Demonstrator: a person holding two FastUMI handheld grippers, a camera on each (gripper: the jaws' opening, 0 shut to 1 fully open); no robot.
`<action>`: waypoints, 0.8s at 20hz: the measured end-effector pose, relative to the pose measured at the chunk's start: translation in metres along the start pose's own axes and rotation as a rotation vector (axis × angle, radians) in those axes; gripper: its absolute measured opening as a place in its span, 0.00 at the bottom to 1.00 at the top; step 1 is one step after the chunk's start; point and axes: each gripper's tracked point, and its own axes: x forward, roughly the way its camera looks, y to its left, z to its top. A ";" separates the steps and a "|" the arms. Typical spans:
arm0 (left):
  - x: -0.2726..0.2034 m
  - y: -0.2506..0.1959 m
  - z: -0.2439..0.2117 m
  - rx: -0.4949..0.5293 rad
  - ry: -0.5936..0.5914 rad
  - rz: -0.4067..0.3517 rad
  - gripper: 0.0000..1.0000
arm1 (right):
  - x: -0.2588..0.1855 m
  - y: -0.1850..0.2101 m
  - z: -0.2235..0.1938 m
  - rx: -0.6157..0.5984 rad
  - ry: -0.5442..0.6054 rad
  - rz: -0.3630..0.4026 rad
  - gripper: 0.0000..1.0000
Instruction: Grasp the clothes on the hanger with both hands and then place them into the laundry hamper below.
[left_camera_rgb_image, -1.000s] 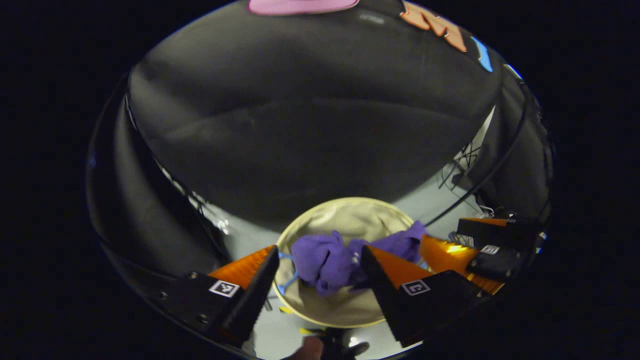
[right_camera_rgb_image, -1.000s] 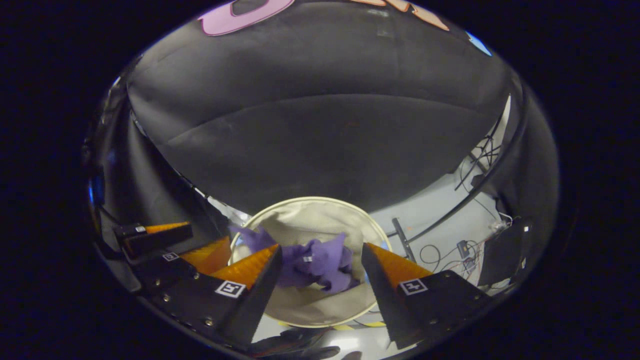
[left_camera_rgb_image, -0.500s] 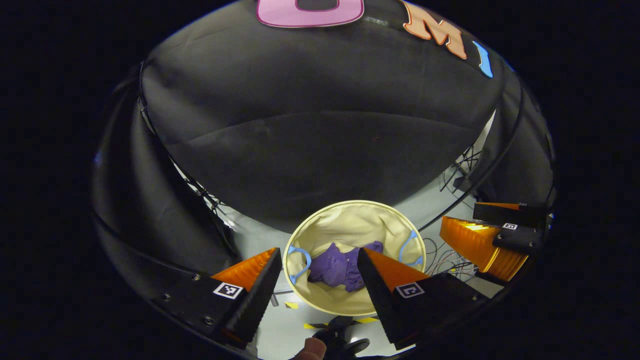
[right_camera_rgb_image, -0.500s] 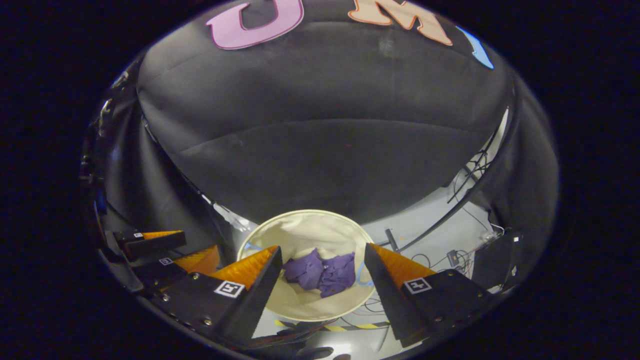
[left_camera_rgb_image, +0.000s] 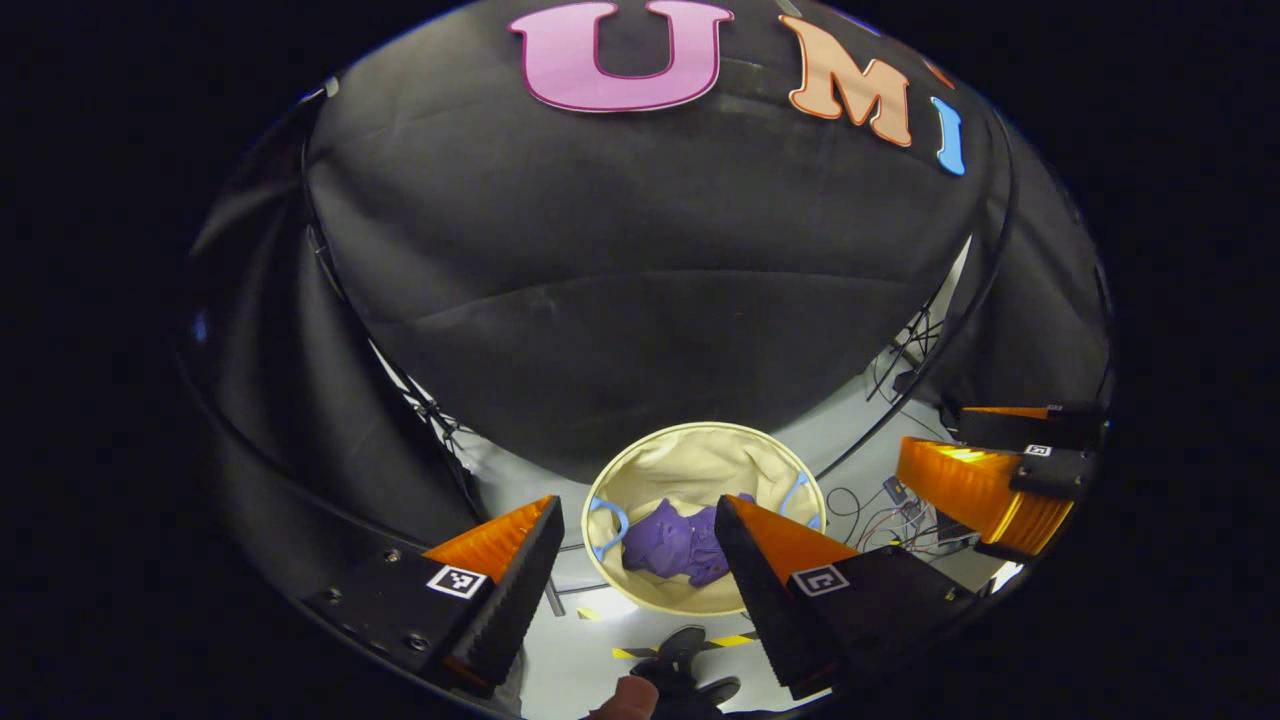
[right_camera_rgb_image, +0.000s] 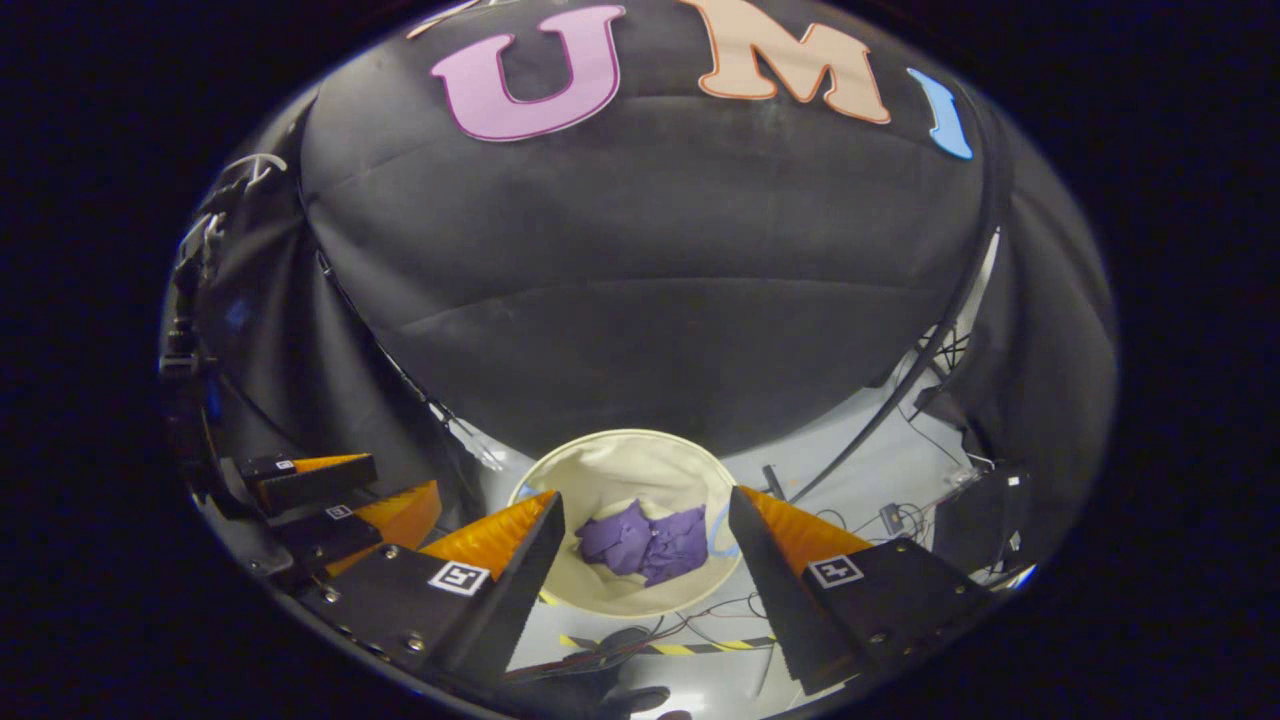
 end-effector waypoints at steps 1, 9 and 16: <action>-0.015 0.005 0.004 -0.010 -0.004 -0.006 0.95 | -0.010 0.000 0.002 0.008 -0.013 0.000 1.00; -0.095 0.017 0.020 0.008 -0.093 -0.019 0.95 | -0.091 0.015 0.018 0.030 -0.089 0.031 1.00; -0.165 0.021 0.054 -0.033 -0.207 0.003 0.94 | -0.166 0.016 0.034 0.032 -0.177 0.044 1.00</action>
